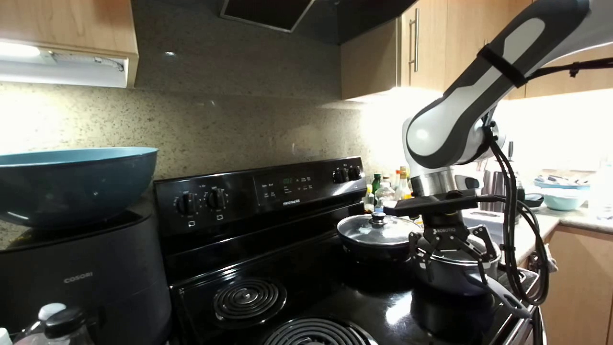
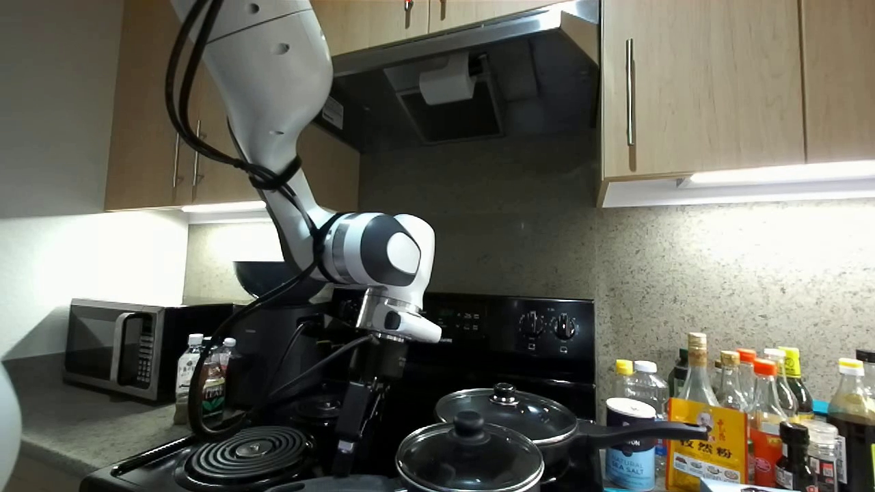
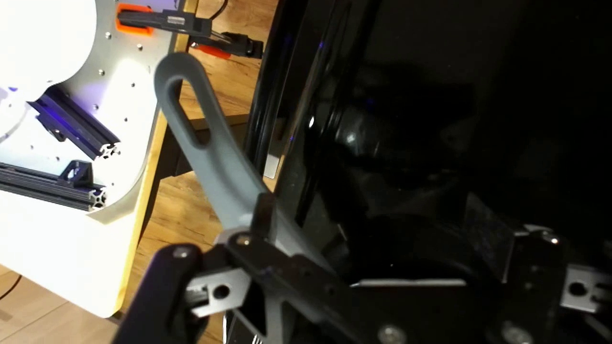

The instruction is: Rotate the pot at the front of the stove to the right

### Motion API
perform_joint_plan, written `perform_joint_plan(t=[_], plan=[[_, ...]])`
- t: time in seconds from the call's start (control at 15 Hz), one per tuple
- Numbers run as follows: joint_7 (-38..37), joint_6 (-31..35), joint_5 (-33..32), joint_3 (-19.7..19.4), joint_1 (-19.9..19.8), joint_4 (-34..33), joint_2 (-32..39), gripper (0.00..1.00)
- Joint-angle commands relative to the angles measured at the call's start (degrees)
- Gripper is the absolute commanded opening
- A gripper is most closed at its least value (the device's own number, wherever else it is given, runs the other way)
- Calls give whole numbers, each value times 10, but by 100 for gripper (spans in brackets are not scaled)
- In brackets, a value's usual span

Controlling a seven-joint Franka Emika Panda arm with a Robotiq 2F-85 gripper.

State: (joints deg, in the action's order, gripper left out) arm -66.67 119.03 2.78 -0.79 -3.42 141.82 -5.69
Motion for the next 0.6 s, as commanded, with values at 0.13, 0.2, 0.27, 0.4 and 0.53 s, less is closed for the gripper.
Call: perform_joint_plan(t=[0.13, 0.2, 0.27, 0.4, 0.53], plan=[[5, -10, -4, 12, 15, -20, 4, 100], [7, -10, -4, 13, 17, -23, 7, 100], [10, -12, -3, 14, 19, -27, 12, 100], [16, -14, 0, 13, 17, -34, 23, 100], [27, -13, 5, 8, 15, -39, 37, 100]])
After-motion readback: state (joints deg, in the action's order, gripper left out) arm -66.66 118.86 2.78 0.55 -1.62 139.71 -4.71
